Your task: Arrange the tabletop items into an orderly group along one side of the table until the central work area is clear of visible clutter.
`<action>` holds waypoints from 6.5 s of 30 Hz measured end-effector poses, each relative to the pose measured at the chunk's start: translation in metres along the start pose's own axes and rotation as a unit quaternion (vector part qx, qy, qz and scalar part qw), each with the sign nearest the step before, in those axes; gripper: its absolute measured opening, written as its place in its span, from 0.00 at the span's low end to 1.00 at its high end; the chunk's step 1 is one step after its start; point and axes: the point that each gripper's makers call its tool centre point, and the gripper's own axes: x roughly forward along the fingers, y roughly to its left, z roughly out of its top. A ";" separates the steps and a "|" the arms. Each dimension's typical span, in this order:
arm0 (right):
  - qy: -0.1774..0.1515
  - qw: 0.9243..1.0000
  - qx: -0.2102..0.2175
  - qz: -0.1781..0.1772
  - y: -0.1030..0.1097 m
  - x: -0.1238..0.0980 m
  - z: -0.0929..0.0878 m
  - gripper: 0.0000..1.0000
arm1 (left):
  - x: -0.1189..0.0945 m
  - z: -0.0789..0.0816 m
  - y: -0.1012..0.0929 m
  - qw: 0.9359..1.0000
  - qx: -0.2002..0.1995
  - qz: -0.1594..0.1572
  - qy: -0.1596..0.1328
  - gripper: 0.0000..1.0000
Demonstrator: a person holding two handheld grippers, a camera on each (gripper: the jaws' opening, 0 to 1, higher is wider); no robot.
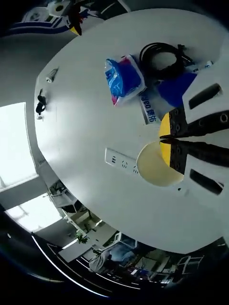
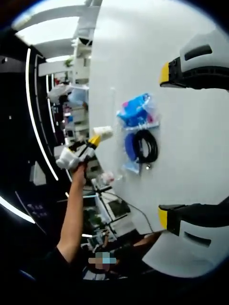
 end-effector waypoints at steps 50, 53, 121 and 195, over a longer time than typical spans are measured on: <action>0.000 1.000 -0.011 0.028 0.015 0.010 0.002 1.00 | -0.042 -0.034 -0.002 0.999 -0.024 0.032 0.000 0.00; 0.000 0.999 -0.011 0.030 0.017 0.012 0.002 1.00 | -0.045 -0.036 -0.005 0.999 -0.026 0.033 0.000 0.00; 0.005 0.998 -0.013 0.055 0.028 0.038 0.006 1.00 | -0.069 -0.101 -0.024 0.997 -0.051 0.058 0.027 0.00; 0.001 0.999 -0.009 0.050 0.033 0.033 0.005 1.00 | -0.080 -0.135 -0.037 0.993 -0.047 0.101 0.042 0.26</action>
